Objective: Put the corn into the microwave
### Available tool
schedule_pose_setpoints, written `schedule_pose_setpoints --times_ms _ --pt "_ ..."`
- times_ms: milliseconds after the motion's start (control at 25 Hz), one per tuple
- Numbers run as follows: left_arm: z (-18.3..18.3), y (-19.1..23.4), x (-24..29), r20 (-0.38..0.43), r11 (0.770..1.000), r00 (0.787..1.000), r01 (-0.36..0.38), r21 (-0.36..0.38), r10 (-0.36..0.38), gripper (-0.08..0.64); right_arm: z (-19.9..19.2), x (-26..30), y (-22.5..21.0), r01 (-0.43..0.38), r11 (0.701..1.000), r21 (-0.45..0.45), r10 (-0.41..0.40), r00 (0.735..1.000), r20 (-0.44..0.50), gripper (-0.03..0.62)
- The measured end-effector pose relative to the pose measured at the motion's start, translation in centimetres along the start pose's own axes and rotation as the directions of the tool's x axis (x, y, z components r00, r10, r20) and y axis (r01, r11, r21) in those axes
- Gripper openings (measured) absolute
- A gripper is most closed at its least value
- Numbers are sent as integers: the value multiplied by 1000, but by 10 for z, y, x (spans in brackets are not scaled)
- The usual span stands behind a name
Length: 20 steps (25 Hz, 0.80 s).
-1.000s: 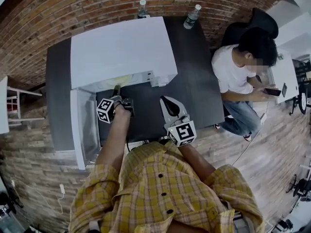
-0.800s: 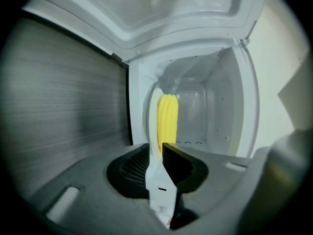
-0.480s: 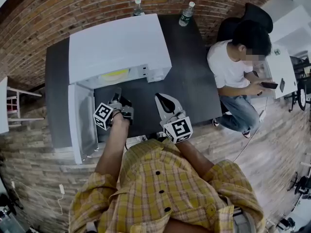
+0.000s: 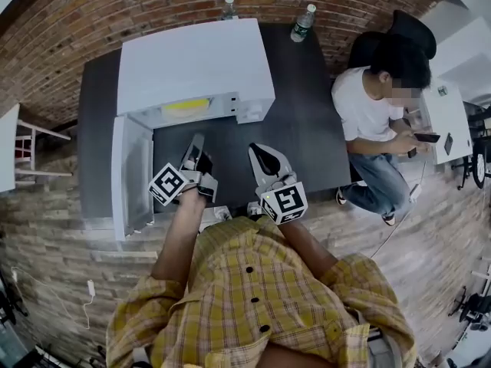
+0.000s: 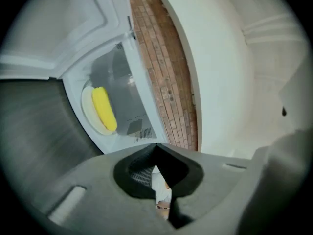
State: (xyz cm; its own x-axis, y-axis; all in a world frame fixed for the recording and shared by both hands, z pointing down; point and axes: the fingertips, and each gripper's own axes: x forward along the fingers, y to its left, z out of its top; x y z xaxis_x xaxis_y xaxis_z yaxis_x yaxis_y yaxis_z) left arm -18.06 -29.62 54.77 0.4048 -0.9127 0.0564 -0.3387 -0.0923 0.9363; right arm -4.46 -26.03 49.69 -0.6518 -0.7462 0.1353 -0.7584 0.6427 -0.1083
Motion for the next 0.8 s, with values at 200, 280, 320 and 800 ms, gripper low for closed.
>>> schedule_pose_setpoints --times_ms 200,280,320,800 --pt "-3 -35 -8 -12 978 1000 31 205 -29 0 8 -1 5 -30 1000 6 30 999 18 -3" --pt "-7 -45 -10 -20 953 1000 29 302 -24 -1 10 -2 6 -39 999 10 39 999 23 -3" --pt "-9 -50 -12 -27 935 999 28 354 -20 -2 11 -2 7 -41 999 15 41 999 25 -3" --pt "-33 -88 -31 -28 664 1000 13 747 12 -3 20 -5 13 -67 997 37 65 997 45 -3"
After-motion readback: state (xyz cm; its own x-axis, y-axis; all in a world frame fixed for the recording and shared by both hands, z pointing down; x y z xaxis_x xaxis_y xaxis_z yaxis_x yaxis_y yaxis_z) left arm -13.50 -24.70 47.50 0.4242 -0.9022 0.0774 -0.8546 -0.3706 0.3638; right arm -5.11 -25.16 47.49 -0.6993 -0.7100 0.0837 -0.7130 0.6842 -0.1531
